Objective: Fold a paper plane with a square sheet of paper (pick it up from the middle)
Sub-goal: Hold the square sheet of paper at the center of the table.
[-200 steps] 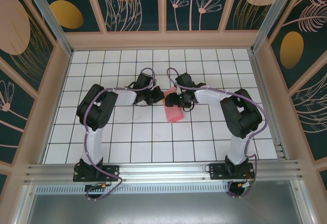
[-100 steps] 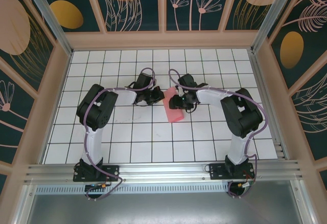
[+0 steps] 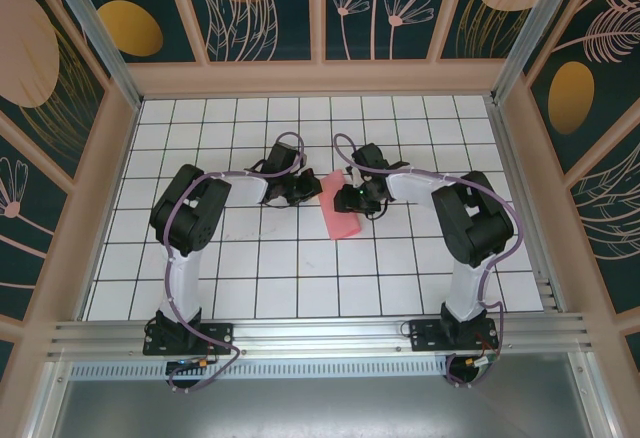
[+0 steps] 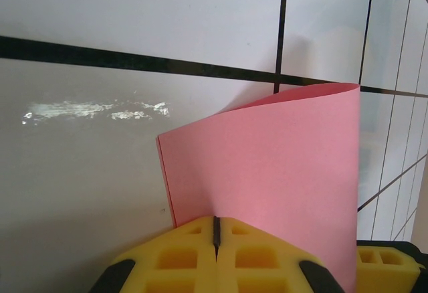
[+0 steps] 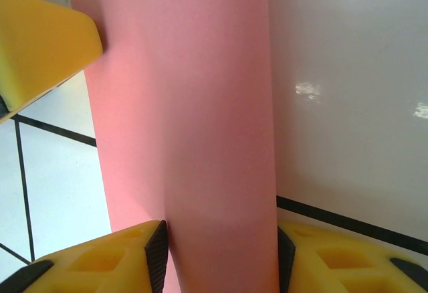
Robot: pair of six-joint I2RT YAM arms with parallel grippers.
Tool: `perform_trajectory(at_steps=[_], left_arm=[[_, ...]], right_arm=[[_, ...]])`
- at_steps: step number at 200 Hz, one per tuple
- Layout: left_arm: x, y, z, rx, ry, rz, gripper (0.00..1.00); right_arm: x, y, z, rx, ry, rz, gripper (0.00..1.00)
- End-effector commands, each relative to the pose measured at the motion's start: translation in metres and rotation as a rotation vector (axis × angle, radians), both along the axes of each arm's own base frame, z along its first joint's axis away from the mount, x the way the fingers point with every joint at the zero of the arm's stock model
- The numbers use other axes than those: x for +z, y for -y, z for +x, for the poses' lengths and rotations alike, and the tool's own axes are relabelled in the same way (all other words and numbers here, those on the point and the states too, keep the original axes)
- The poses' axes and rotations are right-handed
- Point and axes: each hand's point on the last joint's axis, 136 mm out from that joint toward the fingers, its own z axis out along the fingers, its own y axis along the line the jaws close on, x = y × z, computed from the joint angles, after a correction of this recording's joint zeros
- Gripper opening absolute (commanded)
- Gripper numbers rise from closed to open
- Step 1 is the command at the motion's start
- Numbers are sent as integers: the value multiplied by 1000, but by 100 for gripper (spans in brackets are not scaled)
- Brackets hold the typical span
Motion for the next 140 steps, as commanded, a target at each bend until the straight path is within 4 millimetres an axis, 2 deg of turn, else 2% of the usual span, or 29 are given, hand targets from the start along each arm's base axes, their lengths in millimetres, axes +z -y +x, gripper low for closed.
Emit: perform_trajectory(at_steps=[1, 72, 140], left_arm=[[-61, -37, -22, 44, -131, 202, 0], [-55, -36, -18, 41, -119, 205, 0], [-54, -36, -17, 37, -115, 206, 0]], right_arm=[[-53, 34, -23, -36, -110, -162, 47], [-76, 46, -34, -32, -129, -265, 46], [-84, 54, -34, -37, -128, -316, 45]])
